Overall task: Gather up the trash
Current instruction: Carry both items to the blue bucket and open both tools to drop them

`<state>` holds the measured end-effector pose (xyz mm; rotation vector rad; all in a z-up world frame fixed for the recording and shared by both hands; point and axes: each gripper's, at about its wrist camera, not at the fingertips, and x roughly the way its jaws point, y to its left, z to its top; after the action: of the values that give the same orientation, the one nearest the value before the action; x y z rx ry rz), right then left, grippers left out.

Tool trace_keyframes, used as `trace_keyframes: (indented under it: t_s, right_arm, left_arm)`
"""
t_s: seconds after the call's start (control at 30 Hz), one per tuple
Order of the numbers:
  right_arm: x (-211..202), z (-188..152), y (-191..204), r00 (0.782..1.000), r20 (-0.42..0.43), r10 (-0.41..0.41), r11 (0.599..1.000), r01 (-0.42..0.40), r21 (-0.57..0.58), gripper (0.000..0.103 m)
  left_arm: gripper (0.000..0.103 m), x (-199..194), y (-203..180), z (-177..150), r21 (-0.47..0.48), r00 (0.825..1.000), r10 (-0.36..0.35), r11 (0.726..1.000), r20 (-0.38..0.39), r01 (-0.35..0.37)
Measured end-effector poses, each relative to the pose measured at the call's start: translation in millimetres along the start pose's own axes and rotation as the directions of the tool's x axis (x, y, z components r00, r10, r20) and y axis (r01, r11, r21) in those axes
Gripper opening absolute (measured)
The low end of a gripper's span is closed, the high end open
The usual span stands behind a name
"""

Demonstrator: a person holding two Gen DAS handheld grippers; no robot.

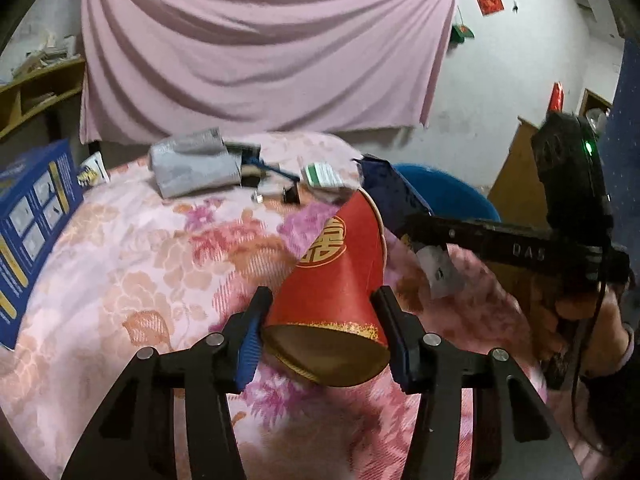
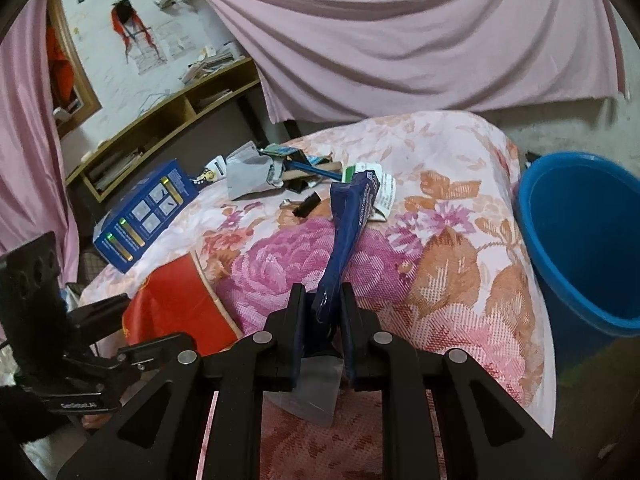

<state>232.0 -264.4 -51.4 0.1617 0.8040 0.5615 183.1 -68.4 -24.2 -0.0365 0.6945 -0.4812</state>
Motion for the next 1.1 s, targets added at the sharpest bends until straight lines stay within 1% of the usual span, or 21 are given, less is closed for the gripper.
trace_keyframes:
  t_s: [0.07, 0.17, 0.23, 0.33, 0.37, 0.43, 0.47, 0.5, 0.57, 0.67, 0.7, 0.73, 0.83, 0.87, 0.93, 1.07, 1.1]
  right_arm:
    - [-5, 1, 3, 1.0, 0.029, -0.007, 1.0, 0.008, -0.014, 0.015]
    - [-18, 4, 4, 0.994, 0.105, -0.027, 0.999, 0.029, -0.023, 0.015]
    - [-31, 7, 2, 0.984, 0.174, -0.045, 0.999, 0.049, -0.018, 0.014]
    - [-54, 11, -3, 0.952, 0.292, -0.087, 0.996, 0.094, -0.009, 0.015]
    - [-63, 12, -5, 0.933, 0.342, -0.113, 0.992, 0.123, -0.008, 0.015]
    - [-77, 15, -10, 0.898, 0.414, -0.149, 0.986, 0.164, -0.001, 0.015]
    - [-86, 18, -13, 0.874, 0.456, -0.17, 0.982, 0.187, 0.007, 0.015]
    - [-92, 19, -16, 0.855, 0.485, -0.184, 0.979, 0.204, 0.012, 0.015]
    - [-107, 24, -24, 0.8, 0.553, -0.233, 0.964, 0.265, 0.024, 0.015]
    - [-120, 29, -35, 0.739, 0.608, -0.29, 0.942, 0.331, 0.048, 0.015]
    - [-124, 30, -41, 0.714, 0.626, -0.312, 0.933, 0.354, 0.062, 0.015]
    - [-127, 32, -46, 0.695, 0.637, -0.332, 0.924, 0.375, 0.073, 0.015]
    - [-130, 36, -62, 0.648, 0.65, -0.397, 0.892, 0.439, 0.108, 0.015]
    - [-131, 36, -67, 0.643, 0.647, -0.41, 0.888, 0.444, 0.121, 0.016]
    - [-132, 37, -83, 0.645, 0.632, -0.43, 0.887, 0.431, 0.163, 0.016]
    - [-131, 34, -111, 0.665, 0.574, -0.477, 0.874, 0.426, 0.231, 0.017]
    - [-130, 33, -118, 0.677, 0.553, -0.485, 0.872, 0.422, 0.248, 0.017]
  left_arm:
    - [0.047, -4, -1, 8, -0.016, 0.999, 0.019, 1.0, 0.04, -0.018]
    - [0.047, -7, -2, 26, -0.053, 0.993, 0.046, 0.998, 0.105, -0.04]
    - [0.047, -7, -4, 39, -0.074, 0.989, 0.042, 0.997, 0.145, -0.031]
    - [0.047, -6, -19, 64, -0.055, 0.975, 0.036, 0.998, 0.219, -0.024]
    - [0.047, -4, -27, 74, -0.036, 0.969, 0.037, 0.999, 0.242, -0.029]
    - [0.047, 1, -40, 90, -0.008, 0.961, 0.03, 1.0, 0.275, -0.029]
    - [0.047, 6, -48, 99, 0.01, 0.958, 0.017, 1.0, 0.287, -0.02]
    - [0.047, 11, -54, 107, 0.024, 0.956, 0.005, 1.0, 0.293, -0.013]
    - [0.047, 21, -69, 123, 0.058, 0.95, -0.016, 0.998, 0.312, -0.002]
    - [0.047, 35, -89, 140, 0.108, 0.94, -0.049, 0.994, 0.336, 0.013]
    - [0.047, 42, -94, 144, 0.122, 0.939, -0.057, 0.992, 0.339, 0.016]
    - [0.047, 48, -99, 147, 0.134, 0.938, -0.064, 0.991, 0.34, 0.019]
    - [0.047, 72, -114, 155, 0.153, 0.947, -0.074, 0.988, 0.313, 0.027]
    - [0.047, 83, -120, 157, 0.154, 0.953, -0.077, 0.988, 0.292, 0.032]
    - [0.047, 100, -130, 161, 0.149, 0.965, -0.078, 0.988, 0.249, 0.041]
    - [0.047, 135, -145, 159, 0.131, 0.985, -0.074, 0.99, 0.156, 0.054]
    - [0.047, 141, -148, 159, 0.129, 0.988, -0.069, 0.99, 0.136, 0.052]
